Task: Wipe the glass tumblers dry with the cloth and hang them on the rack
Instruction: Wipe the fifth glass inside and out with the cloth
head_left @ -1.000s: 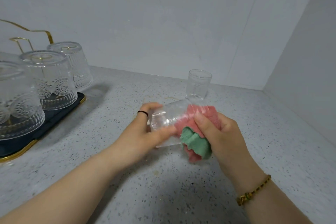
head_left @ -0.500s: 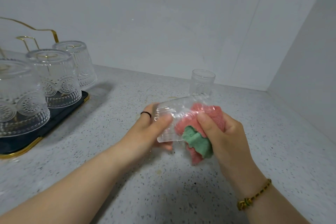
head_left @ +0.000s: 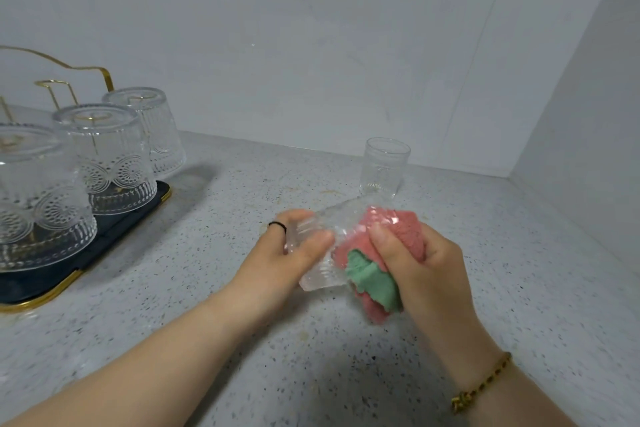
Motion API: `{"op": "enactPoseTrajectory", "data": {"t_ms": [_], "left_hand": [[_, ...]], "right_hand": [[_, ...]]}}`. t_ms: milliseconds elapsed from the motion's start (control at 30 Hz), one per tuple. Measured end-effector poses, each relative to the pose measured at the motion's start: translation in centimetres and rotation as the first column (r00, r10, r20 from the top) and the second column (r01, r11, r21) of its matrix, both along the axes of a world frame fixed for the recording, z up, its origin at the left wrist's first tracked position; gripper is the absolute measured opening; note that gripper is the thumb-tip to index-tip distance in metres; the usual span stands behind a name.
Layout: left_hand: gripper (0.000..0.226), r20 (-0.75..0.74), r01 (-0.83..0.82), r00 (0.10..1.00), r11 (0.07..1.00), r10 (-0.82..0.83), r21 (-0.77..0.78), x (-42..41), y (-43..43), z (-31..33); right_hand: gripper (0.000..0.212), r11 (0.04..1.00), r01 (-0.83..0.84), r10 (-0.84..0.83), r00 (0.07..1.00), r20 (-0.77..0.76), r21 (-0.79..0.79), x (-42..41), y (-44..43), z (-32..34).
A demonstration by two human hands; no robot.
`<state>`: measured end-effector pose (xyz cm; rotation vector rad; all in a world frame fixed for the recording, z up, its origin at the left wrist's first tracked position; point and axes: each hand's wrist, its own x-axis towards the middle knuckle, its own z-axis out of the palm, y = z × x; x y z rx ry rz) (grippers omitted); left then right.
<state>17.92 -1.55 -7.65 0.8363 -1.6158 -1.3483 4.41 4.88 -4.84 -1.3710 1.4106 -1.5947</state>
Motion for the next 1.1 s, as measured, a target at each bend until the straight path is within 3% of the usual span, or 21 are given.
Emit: {"op": "enactPoseTrajectory", "data": {"t_ms": [100,167,200,267,333,400,433,500,567,633,667,733,800,833,867,933,1033,1100], "left_hand": [[0.065,0.139,-0.091,0.977,0.908,0.161,-0.408,0.4,0.2,0.2],[0.073,0.144,-0.083,0.977,0.897,0.16,-0.435,0.4,0.1,-0.2],[0.077,0.125,-0.086,0.983,0.936,0.136,-0.343,0.4,0.2,-0.1],[0.08,0.049,-0.015,0.999,1.0,0.015,0.0,0.1,-0.1,0.0],[0.08,-0.052,0.172,0.985,0.941,-0.164,0.293,0.2,-0.2,0.2],[0.069,-0.113,0.222,0.974,0.922,-0.196,0.317,0.1,-0.2,0.2],[0.066,-0.093,0.157,0.986,0.953,-0.138,0.258,0.1,-0.1,0.2],[0.055,0.001,-0.02,1.0,0.999,0.02,-0.029,0.2,0.1,0.3],[0.062,0.15,-0.081,0.979,0.937,0.139,-0.339,0.5,0.3,0.4],[0.069,0.168,-0.07,0.973,0.896,0.158,-0.439,0.6,0.4,0.4],[0.072,0.135,-0.082,0.981,0.923,0.142,-0.376,0.7,0.2,0.2],[0.079,0.074,-0.044,0.996,0.995,0.051,-0.095,0.5,0.0,0.1],[0.079,-0.084,0.179,0.983,0.953,-0.163,0.246,0.3,-0.2,-0.2],[0.068,-0.159,0.248,0.965,0.916,-0.207,0.316,0.1,-0.2,-0.3],[0.06,-0.184,0.258,0.96,0.92,-0.21,0.295,0.1,-0.2,-0.3],[0.063,-0.127,0.152,0.982,0.981,-0.137,0.121,0.2,-0.3,-0.1],[0.081,0.152,0.039,0.988,0.966,0.001,-0.257,0.6,-0.2,0.1],[0.078,0.175,0.044,0.985,0.968,0.0,-0.248,0.6,0.0,0.1]], "right_hand": [[0.035,0.998,-0.008,-0.005,0.975,0.224,0.054,-0.6,-0.8,-0.5],[0.048,0.998,0.007,-0.025,0.953,0.302,0.063,-0.5,-1.1,-0.8],[0.047,0.998,0.025,-0.041,0.957,0.286,0.059,-0.4,-1.0,-0.8],[0.031,0.997,0.066,-0.072,0.975,0.21,0.036,-0.1,-0.7,-0.8],[0.026,0.998,0.066,-0.066,0.992,0.108,0.002,0.2,-0.3,-0.6],[0.026,0.999,0.046,-0.045,0.998,0.048,-0.015,0.3,-0.1,-0.5],[0.024,0.999,0.031,-0.031,0.999,0.042,-0.014,0.3,-0.1,-0.5],[0.02,1.0,-0.002,0.001,0.995,0.098,0.005,0.0,-0.4,-0.4],[0.033,1.0,-0.006,0.0,0.977,0.212,0.03,-0.4,-0.9,-0.8],[0.044,0.999,0.01,-0.021,0.961,0.275,0.04,-0.6,-1.1,-1.0],[0.043,0.999,0.019,-0.027,0.963,0.268,0.031,-0.5,-1.0,-1.0],[0.029,0.999,0.049,-0.047,0.979,0.199,-0.004,0.0,-0.6,-0.8],[0.023,0.997,0.064,-0.06,0.993,0.105,-0.038,0.2,-0.3,-0.7],[0.021,0.997,0.067,-0.063,0.995,0.078,-0.045,0.3,-0.3,-0.7],[0.02,0.997,0.063,-0.06,0.996,0.069,-0.046,0.2,-0.3,-0.6],[0.02,0.999,0.032,-0.028,0.99,0.135,-0.026,-0.1,-0.7,-0.8],[0.032,1.0,-0.01,0.004,0.939,0.345,0.018,-0.5,-1.3,-1.0],[0.03,0.999,0.004,-0.015,0.935,0.355,0.032,-0.6,-1.2,-1.0]]}}
